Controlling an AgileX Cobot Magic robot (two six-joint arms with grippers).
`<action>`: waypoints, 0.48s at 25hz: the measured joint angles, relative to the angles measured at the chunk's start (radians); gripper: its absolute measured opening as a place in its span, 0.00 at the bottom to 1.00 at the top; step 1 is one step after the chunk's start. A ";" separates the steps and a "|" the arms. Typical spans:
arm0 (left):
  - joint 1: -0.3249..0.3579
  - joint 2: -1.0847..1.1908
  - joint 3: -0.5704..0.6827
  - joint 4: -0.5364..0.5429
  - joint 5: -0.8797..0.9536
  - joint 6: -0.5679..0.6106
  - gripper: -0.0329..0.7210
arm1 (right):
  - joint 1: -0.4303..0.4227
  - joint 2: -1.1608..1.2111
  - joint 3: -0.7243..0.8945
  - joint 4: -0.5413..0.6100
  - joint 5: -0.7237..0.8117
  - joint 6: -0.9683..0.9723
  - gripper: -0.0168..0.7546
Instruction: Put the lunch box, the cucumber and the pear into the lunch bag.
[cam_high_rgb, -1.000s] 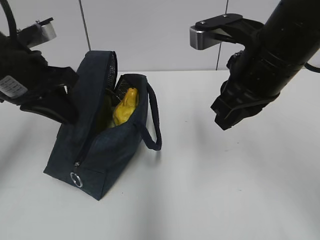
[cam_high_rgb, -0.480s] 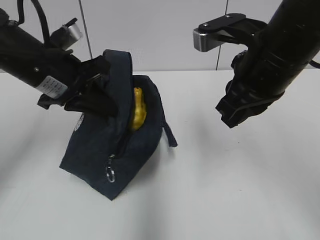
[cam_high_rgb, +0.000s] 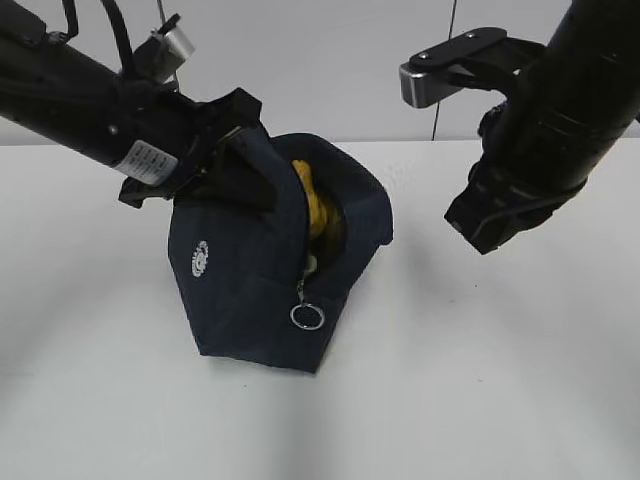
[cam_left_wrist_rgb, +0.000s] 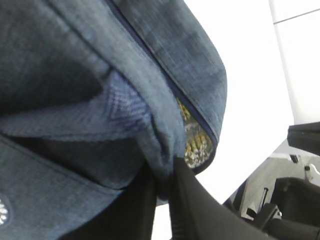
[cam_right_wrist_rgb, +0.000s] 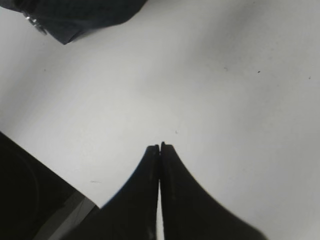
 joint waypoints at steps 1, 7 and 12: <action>0.000 0.000 0.000 0.000 0.011 0.005 0.05 | 0.000 0.000 0.000 0.012 0.011 -0.002 0.02; 0.000 0.000 0.000 0.058 0.097 0.029 0.05 | 0.000 -0.019 0.046 0.198 0.036 -0.100 0.02; -0.001 0.000 0.000 0.162 0.172 0.029 0.05 | 0.000 -0.095 0.221 0.267 -0.081 -0.175 0.02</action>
